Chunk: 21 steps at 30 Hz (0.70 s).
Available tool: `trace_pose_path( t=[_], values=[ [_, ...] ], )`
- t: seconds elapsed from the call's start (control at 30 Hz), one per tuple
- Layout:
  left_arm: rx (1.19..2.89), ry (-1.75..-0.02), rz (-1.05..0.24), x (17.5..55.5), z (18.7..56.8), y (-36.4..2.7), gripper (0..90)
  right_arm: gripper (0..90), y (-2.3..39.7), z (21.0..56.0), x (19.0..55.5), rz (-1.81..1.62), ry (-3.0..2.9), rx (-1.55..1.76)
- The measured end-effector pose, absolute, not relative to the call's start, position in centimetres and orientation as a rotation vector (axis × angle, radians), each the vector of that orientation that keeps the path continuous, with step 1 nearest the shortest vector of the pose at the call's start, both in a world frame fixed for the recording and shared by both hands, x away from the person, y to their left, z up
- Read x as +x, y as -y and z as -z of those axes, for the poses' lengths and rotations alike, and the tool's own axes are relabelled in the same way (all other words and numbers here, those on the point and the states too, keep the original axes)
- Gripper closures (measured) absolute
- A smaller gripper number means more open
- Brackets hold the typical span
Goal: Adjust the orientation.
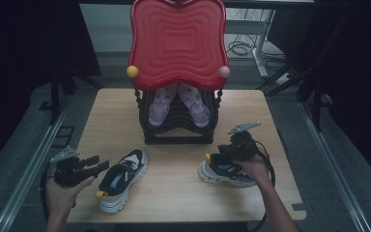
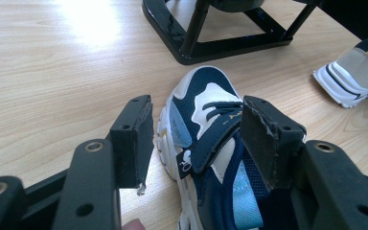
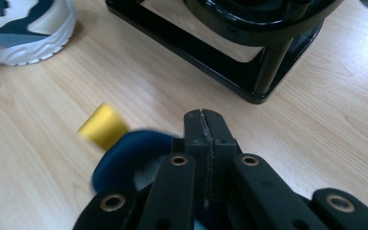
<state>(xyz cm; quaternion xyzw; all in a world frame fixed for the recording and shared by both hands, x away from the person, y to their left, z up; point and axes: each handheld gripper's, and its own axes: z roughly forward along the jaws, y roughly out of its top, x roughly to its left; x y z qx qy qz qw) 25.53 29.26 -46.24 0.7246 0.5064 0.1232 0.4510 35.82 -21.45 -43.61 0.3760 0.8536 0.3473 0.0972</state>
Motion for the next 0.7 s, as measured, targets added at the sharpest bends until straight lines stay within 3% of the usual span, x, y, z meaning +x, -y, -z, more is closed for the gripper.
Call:
trace_pose_path(
  t=[0.7],
  values=[
    [1.788,-1.257,-0.312,25.6,46.3,-29.3,46.2,89.4,19.7,44.9,37.0,-0.931,-2.591,1.11]
  ],
)
